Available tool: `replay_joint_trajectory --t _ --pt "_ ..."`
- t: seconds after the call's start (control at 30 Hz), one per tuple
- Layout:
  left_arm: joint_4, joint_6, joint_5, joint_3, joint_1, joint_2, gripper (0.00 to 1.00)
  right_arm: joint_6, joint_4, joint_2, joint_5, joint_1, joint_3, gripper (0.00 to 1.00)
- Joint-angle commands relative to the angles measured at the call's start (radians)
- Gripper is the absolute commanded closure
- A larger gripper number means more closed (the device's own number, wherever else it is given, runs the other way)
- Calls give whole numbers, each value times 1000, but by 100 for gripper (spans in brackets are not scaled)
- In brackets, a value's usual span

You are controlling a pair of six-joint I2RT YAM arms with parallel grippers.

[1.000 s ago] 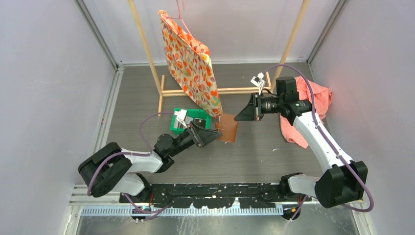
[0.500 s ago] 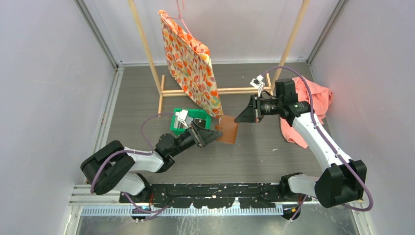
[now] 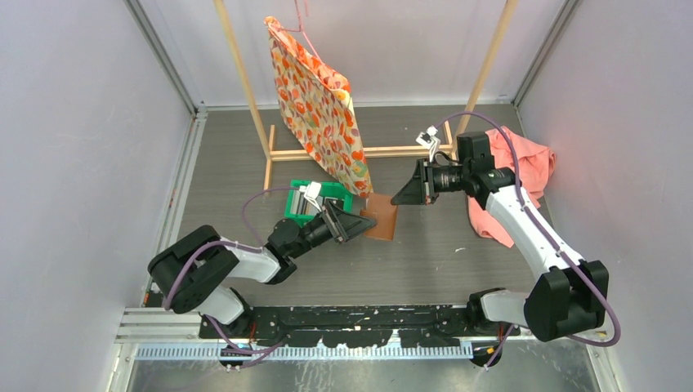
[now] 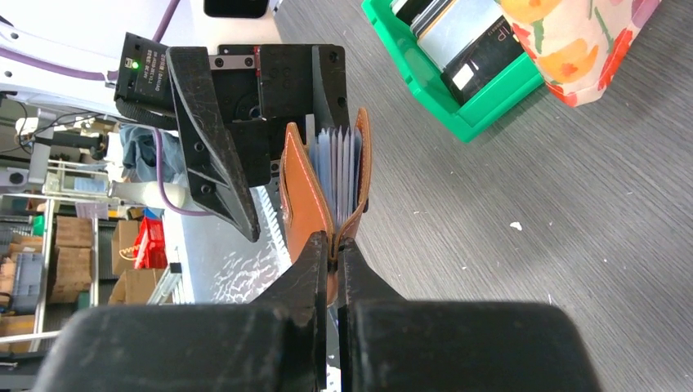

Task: Put the credit cards into the card holder
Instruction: Close the card holder at the center of the board.

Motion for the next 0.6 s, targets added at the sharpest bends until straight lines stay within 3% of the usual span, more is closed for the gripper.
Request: replay_joint_trajectory --t 0.0,0.17,0.23,0.3,0.37,0.47,0.57 --pt "80 -15 30 44 3 13 38 -13 31 12 12 3 2 99" --pt "81 -17 62 52 3 34 73 -27 26 23 36 3 -1 99" --pt "81 -11 77 56 3 48 92 -32 23 26 38 2 -2 99" --pt "81 -4 87 54 3 59 98 -40 23 26 38 2 -4 93" --pt "81 11 91 46 3 68 100 -62 15 22 35 2 -3 76" --pt "75 30 92 17 3 72 100 -136 -37 2 65 1 8 32" --pt "-66 60 110 -5 3 21 100 -220 -64 -42 125 -38 3 4"
